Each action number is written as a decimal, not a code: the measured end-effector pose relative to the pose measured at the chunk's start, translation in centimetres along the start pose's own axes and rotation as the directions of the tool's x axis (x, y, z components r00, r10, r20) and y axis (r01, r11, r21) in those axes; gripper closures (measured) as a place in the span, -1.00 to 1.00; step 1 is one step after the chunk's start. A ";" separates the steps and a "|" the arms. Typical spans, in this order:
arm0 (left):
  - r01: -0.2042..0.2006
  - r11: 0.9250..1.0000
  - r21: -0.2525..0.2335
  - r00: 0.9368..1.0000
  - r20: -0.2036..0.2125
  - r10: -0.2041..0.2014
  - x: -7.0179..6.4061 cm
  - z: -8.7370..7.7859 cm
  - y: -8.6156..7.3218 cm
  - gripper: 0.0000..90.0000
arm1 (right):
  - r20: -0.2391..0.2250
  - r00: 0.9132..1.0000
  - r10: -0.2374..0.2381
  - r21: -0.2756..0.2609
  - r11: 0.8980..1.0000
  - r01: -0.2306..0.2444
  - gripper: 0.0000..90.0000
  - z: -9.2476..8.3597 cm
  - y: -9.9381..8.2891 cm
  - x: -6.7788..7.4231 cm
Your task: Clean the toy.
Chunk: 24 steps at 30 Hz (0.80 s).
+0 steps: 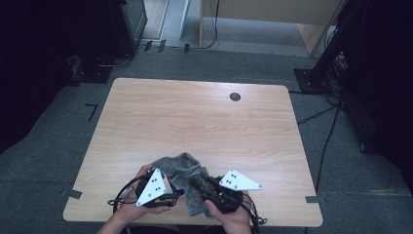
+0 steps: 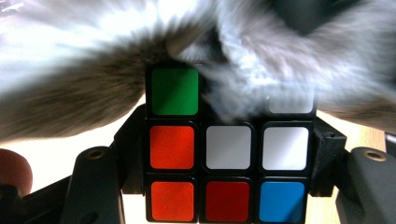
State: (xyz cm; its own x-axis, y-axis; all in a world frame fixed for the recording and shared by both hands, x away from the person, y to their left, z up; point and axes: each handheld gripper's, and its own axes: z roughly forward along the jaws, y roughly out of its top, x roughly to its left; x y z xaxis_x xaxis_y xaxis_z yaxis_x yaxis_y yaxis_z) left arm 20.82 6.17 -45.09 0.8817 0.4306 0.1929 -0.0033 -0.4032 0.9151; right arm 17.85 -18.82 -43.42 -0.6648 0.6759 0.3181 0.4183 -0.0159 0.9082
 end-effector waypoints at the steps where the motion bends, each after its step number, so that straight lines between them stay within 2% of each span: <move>1: 0.007 1.000 -0.010 1.000 -0.006 -0.008 0.2 -0.2 0.0 -0.24 | 0.040 0.999 0.015 0.010 1.000 -0.015 0.62 -0.1 -0.2 -0.9; 2: 0.027 0.999 -0.030 1.000 -0.006 -0.027 0.5 -0.4 0.1 -0.24 | 0.121 0.993 -0.004 0.036 0.999 0.000 0.62 -0.3 -0.6 -2.2; 3: 0.047 0.998 -0.050 0.999 -0.003 -0.047 0.9 -0.7 0.1 -0.24 | 0.121 0.993 -0.004 0.036 0.999 0.000 0.62 -0.3 -0.6 -2.2; 4: 0.066 0.995 -0.069 0.998 -0.001 -0.066 1.2 -1.0 0.2 -0.24 | 0.138 0.990 -0.030 0.048 0.999 0.024 0.62 -0.3 -0.8 -2.6; 5: 0.084 0.993 -0.082 0.996 -0.001 -0.085 1.5 -1.2 0.2 -0.24 | 0.130 0.991 -0.041 0.050 0.998 0.034 0.62 -0.2 -1.0 -2.9; 6: 0.103 0.990 -0.091 0.995 0.001 -0.103 1.8 -1.5 0.3 -0.24 | 0.084 0.994 -0.073 0.041 0.997 0.070 0.62 0.1 -1.2 -3.0; 7: 0.124 0.987 -0.102 0.992 0.009 -0.124 2.1 -1.7 0.3 -0.24 | 0.084 0.994 -0.073 0.041 0.997 0.070 0.62 0.1 -1.2 -3.0; 10: 0.186 0.973 -0.134 0.982 0.052 -0.181 2.7 -2.1 0.3 -0.24 | 0.007 0.984 -0.176 0.007 0.984 0.175 0.62 0.8 -1.4 -2.0; 13: 0.236 0.961 -0.142 0.970 0.089 -0.225 3.0 -2.2 0.4 -0.24 | -0.031 0.960 -0.279 -0.029 0.960 0.279 0.62 1.4 -1.7 -0.8; 15: 0.261 0.955 -0.141 0.963 0.111 -0.247 3.2 -2.2 0.3 -0.24 | -0.044 0.938 -0.343 -0.036 0.939 0.342 0.62 1.7 -2.1 -0.3; 17: 0.275 0.951 -0.142 0.958 0.118 -0.259 3.4 -2.3 0.3 -0.24 | -0.045 0.915 -0.400 -0.013 0.917 0.400 0.62 2.2 -2.4 0.2; 18: 0.281 0.949 -0.144 0.957 0.122 -0.265 3.4 -2.3 0.3 -0.24 | -0.050 0.899 -0.435 0.032 0.899 0.437 0.62 2.6 -2.8 0.4; 19: 0.281 0.949 -0.145 0.956 0.122 -0.265 3.4 -2.3 0.4 -0.24 | -0.050 0.899 -0.435 0.032 0.899 0.437 0.62 2.6 -2.8 0.4; 20: 0.282 0.948 -0.145 0.956 0.124 -0.265 3.4 -2.3 0.4 -0.24 | -0.049 0.893 -0.448 0.046 0.892 0.450 0.62 2.8 -3.0 0.5; 22: 0.281 0.948 -0.146 0.956 0.132 -0.263 3.4 -2.3 0.5 -0.24 | -0.020 0.889 -0.457 0.051 0.888 0.457 0.62 2.7 -2.9 0.4; 23: 0.282 0.949 -0.144 0.955 0.137 -0.263 3.3 -2.3 0.5 -0.24 | 0.019 0.907 -0.420 0.004 0.908 0.420 0.62 2.1 -2.2 0.0; 24: 0.276 0.952 -0.133 0.956 0.138 -0.258 3.3 -2.2 0.4 -0.24 | 0.019 0.907 -0.420 0.004 0.908 0.420 0.62 2.1 -2.2 0.0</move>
State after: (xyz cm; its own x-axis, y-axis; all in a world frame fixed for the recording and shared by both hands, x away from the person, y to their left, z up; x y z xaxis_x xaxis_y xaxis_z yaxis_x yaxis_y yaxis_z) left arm 22.69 9.18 -43.28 0.9091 0.4043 -0.1005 0.1776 -0.1579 0.9714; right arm 18.16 -17.25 -46.00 -0.7674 0.6337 -0.0975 0.1034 0.2725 0.9566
